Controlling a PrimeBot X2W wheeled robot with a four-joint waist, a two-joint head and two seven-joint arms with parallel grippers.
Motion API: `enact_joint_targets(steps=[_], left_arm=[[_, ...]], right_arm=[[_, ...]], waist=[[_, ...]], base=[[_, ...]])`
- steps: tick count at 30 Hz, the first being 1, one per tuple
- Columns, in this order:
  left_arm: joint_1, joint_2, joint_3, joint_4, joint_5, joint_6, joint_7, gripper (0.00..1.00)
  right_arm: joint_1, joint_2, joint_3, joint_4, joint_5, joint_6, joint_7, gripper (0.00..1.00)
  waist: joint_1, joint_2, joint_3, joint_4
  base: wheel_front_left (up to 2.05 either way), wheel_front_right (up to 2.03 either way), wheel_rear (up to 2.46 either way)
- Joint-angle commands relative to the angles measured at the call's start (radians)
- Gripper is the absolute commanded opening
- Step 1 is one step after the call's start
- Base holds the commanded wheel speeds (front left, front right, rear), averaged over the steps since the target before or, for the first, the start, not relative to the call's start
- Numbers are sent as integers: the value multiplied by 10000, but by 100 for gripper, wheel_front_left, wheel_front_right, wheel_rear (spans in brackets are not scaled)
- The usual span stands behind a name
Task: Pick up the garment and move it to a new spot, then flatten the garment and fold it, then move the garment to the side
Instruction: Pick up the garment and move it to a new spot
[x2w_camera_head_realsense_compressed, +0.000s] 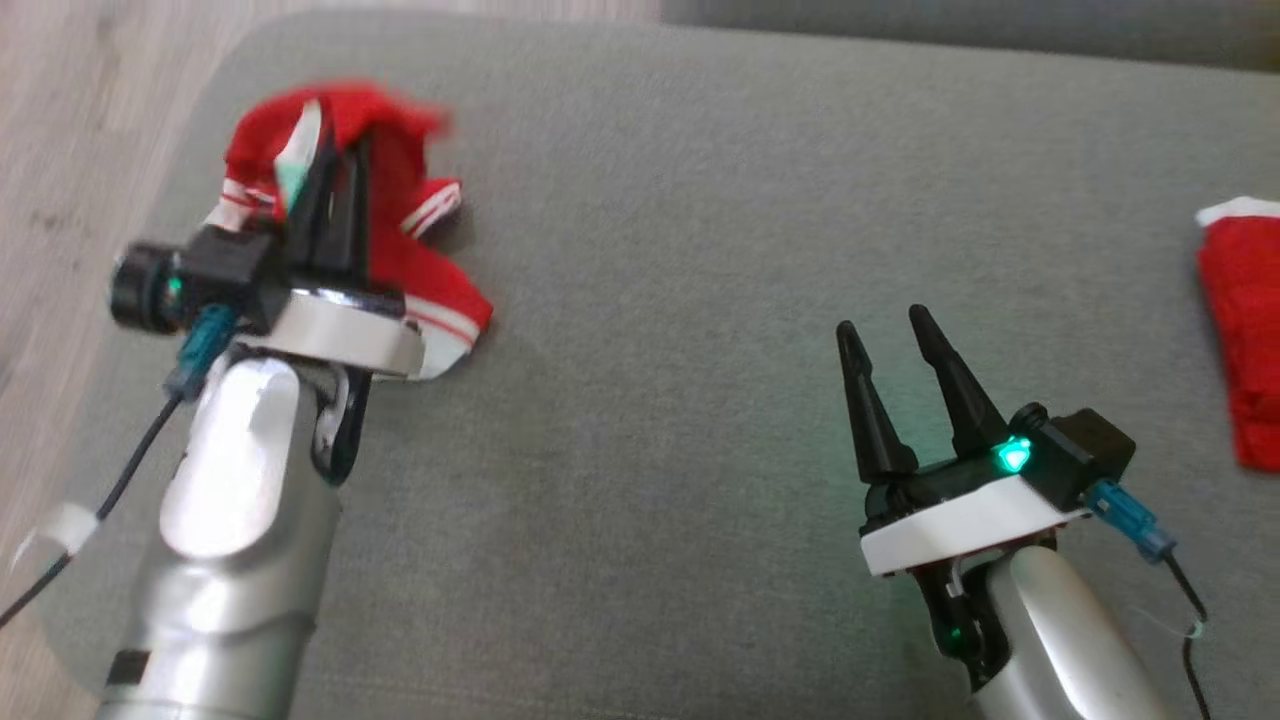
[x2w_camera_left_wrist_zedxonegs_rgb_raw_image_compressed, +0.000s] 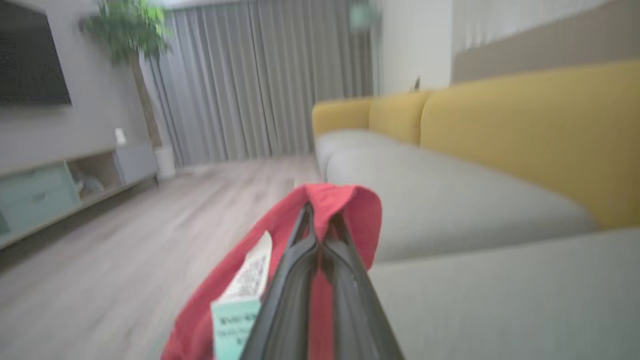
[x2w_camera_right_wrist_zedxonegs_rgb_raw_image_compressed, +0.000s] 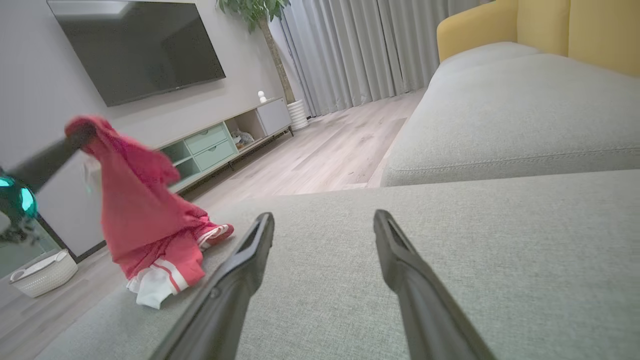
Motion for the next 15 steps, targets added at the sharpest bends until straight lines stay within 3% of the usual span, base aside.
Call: enact_joint_targets(steps=[1,4,8,15], left_arm=[[252,105,409,-1230,76,28,-99,0],[699,-94,302,-2724,160,-47,-100,0],[948,-296,-138,-3543,228,-158,-101,0],[704,-722,-1689,-3718,212,-172,143,0]], right_arm=[[-93,-9,238,-309,124,-7,-109,100],[-34,-9,273,-349,240,-7,-109,100],[5,-8,302,-433,328,-7,-109,100],[-39,-8,311,-725,561,-7,-109,100]], waist=[[1,0,-361,-303],[1,0,-564,-636],[1,0,-645,-1046],[1,0,-384,-2270]], base=[[0,0,0],[0,0,0],[0,0,0],[0,0,0]])
